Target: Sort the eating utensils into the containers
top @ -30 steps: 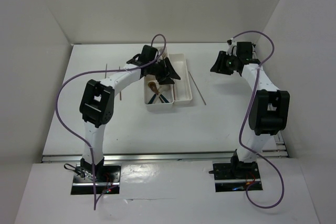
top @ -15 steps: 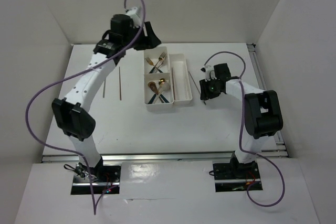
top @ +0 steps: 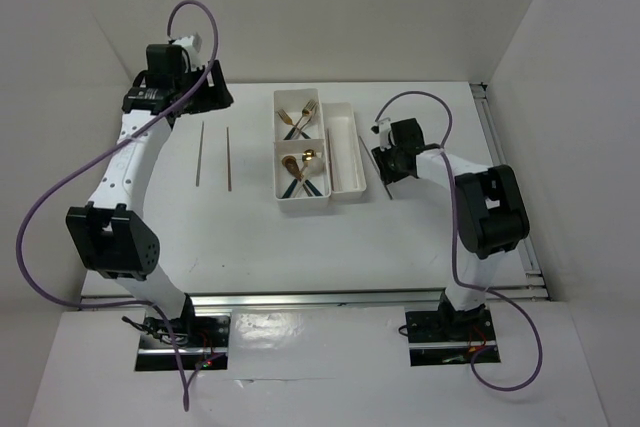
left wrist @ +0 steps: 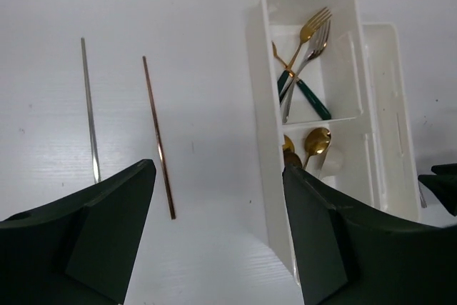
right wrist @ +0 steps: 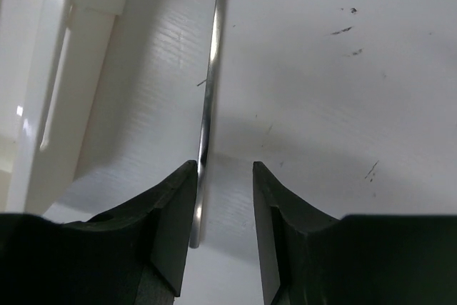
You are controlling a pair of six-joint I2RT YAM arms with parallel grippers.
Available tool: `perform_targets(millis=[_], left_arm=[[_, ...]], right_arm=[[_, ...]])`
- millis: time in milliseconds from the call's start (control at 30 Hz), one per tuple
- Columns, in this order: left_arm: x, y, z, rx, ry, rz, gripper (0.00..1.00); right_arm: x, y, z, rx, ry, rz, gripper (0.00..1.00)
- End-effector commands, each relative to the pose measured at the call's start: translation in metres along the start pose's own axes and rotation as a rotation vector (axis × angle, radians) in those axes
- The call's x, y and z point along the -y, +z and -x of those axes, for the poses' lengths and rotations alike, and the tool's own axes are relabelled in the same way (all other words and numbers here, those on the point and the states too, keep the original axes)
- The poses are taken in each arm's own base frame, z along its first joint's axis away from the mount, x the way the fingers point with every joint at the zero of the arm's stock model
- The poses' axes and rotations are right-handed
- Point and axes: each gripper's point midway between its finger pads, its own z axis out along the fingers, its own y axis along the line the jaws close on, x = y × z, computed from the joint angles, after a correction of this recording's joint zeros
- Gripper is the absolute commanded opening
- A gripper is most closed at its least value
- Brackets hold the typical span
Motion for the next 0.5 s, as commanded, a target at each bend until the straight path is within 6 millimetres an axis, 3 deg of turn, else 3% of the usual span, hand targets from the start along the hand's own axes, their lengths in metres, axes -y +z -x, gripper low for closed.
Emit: perform_targets(millis=[0,233,333,467], left_arm=[[-0.002,-0.023,0.018,0.062,0.028,-0.019,0.86],[-0.029,-0.020,0.014,0.031,-0.051,-0.015,0.88],[-0.042,-0.021,0.013,0.027,-0.085,-0.007,0.95],[-0.057,-0.015,0.005,0.009,-0.069,0.033,1.00]], right_arm=[[0.004,0.010,0.019,0.029,-0.001,-0.021,0.43],[-0.005,0.025,0.016,0.006,0.029,0.053,0.41],[-0.007,0.032,0.008,-0.019,0.040,0.057,0.39],[-0.009,0.037,-0.004,-0.058,0.054,0.064,0.27]])
